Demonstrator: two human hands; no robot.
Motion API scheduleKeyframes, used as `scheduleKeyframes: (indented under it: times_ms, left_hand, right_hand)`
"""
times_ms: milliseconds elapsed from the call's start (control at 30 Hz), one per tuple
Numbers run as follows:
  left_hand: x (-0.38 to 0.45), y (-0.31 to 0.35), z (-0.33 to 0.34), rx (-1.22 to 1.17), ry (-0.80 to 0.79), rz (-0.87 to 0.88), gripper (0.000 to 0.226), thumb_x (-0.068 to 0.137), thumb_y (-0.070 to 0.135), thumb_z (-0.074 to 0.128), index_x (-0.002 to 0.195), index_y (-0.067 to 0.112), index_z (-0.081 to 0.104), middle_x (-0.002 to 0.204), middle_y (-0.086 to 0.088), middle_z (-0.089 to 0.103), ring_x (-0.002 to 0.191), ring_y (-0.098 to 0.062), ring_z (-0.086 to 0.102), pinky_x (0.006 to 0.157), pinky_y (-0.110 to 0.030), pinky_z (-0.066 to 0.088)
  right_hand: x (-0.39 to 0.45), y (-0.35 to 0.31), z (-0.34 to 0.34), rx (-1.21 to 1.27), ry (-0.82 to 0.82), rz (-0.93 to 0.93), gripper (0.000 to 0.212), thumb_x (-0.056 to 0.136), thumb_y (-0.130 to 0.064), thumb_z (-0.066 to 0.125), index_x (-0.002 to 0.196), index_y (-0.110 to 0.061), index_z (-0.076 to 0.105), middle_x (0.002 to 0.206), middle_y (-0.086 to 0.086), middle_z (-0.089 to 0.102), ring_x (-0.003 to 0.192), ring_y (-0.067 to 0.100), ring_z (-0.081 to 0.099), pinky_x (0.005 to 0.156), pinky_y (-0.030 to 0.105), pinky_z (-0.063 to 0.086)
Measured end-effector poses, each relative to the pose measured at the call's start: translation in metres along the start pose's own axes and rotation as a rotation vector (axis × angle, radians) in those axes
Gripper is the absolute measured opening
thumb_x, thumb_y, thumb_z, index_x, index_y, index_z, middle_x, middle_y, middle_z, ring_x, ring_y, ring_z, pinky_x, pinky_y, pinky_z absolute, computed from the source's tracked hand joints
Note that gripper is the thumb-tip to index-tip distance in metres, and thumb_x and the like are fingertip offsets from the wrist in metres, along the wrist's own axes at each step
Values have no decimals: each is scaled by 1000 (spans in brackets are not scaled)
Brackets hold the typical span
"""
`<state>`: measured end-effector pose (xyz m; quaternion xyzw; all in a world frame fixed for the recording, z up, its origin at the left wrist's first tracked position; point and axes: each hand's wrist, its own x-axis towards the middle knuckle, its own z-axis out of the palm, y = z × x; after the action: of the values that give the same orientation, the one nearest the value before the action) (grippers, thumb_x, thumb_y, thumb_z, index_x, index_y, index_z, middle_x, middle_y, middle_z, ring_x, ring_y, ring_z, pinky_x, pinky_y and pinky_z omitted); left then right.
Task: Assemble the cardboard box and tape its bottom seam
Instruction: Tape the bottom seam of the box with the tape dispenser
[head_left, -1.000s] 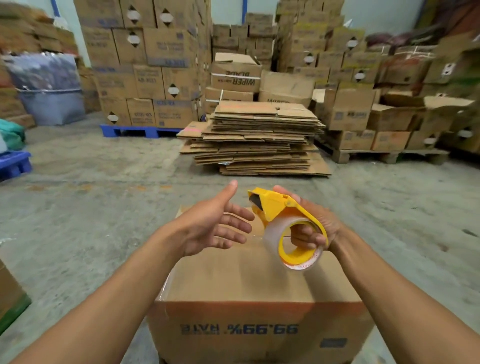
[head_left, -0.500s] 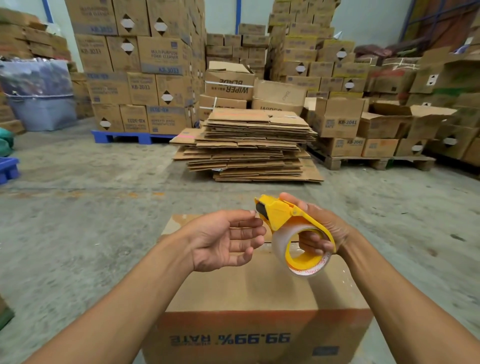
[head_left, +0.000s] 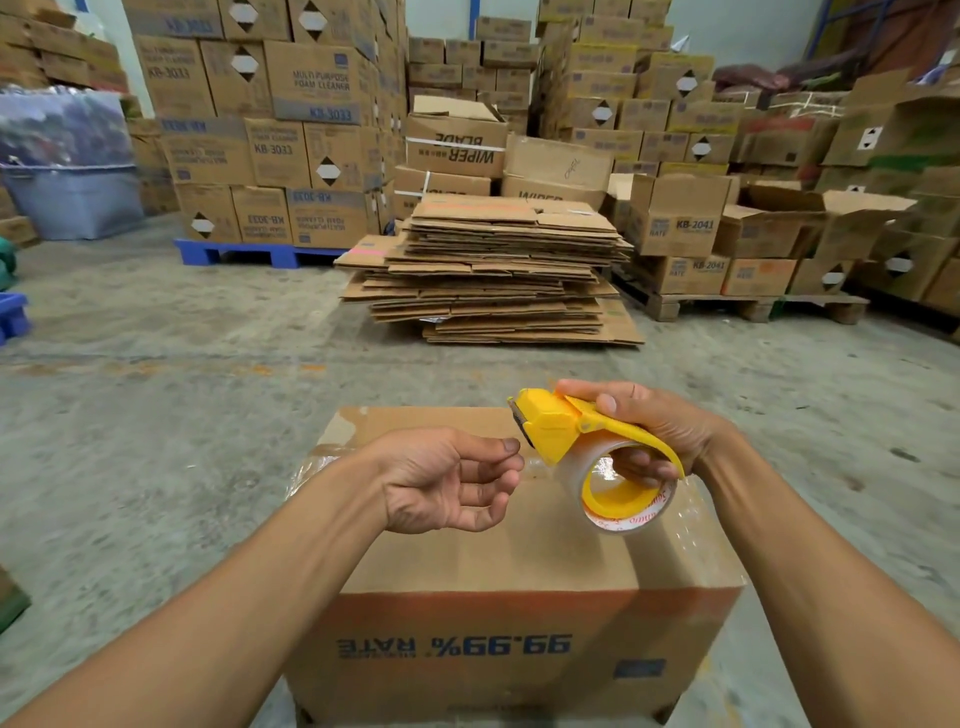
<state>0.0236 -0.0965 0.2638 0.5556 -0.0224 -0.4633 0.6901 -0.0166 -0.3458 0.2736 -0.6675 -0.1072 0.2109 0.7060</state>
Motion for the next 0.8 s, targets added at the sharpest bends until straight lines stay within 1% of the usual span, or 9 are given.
scheduleKeyframes:
  times_ms: [133,233,333,400,500,600,667,733,800]
  left_hand:
    - [7,-6,-15,100,47,-2,9,89,4,59,82,7,63,67,-7,63,59,-14,59,61,-29,55]
    - [6,-5,-45,141,133,-1,13,93,1,56,83,7,62,66,-7,62,61,-15,56,60,-30,56]
    - [-4,-4,-86,147,210,-27,13,93,0,55,84,6,61,68,-8,62,63,-16,56,61,-31,57]
    - [-9,-5,-105,139,255,-65,11,91,0,57,83,5,61,68,-8,61,64,-16,56,62,-31,57]
    - [-7,3,-123,200,363,-83,13,94,6,57,81,8,58,66,-5,56,60,-13,52,56,-28,56]
    - [-2,27,-143,322,554,23,16,97,11,55,81,11,57,65,-2,50,57,-12,47,65,-29,54]
    - [-1,42,-155,430,665,113,19,98,12,52,80,13,56,65,-1,49,55,-12,45,69,-30,54]
    - [0,49,-165,493,734,198,21,99,13,48,78,15,53,65,-1,48,55,-13,42,67,-30,52]
    - [3,48,-175,516,772,270,23,99,12,47,77,16,49,66,-3,47,55,-14,39,62,-29,49]
  right_hand:
    - [3,-5,1,-147,-37,74,57,63,-45,86,117,-35,72,73,11,73,34,9,51,29,18,42]
    - [3,1,-6,-190,-26,133,56,66,-42,84,120,-33,71,94,18,75,38,10,52,31,19,44]
    - [-2,6,-14,-219,9,200,55,65,-43,86,117,-34,72,94,17,75,38,11,51,31,19,43]
    - [3,6,-11,-264,12,238,42,72,-35,77,114,-36,73,86,12,75,40,12,50,31,20,43]
    - [28,1,3,-370,24,235,39,81,-28,68,119,-34,71,85,11,73,41,13,52,32,21,45]
    - [67,-8,16,-457,51,161,38,88,-24,64,126,-29,67,89,10,73,43,12,57,35,22,48]
    - [94,-14,22,-546,61,101,40,84,-30,67,124,-29,68,97,2,75,58,10,63,48,24,53]
    - [119,-18,26,-627,79,62,43,78,-36,71,120,-30,71,104,-8,75,76,5,65,60,20,52]
    - [140,-20,27,-671,78,60,38,79,-36,73,118,-31,72,101,-14,75,79,2,66,62,16,51]
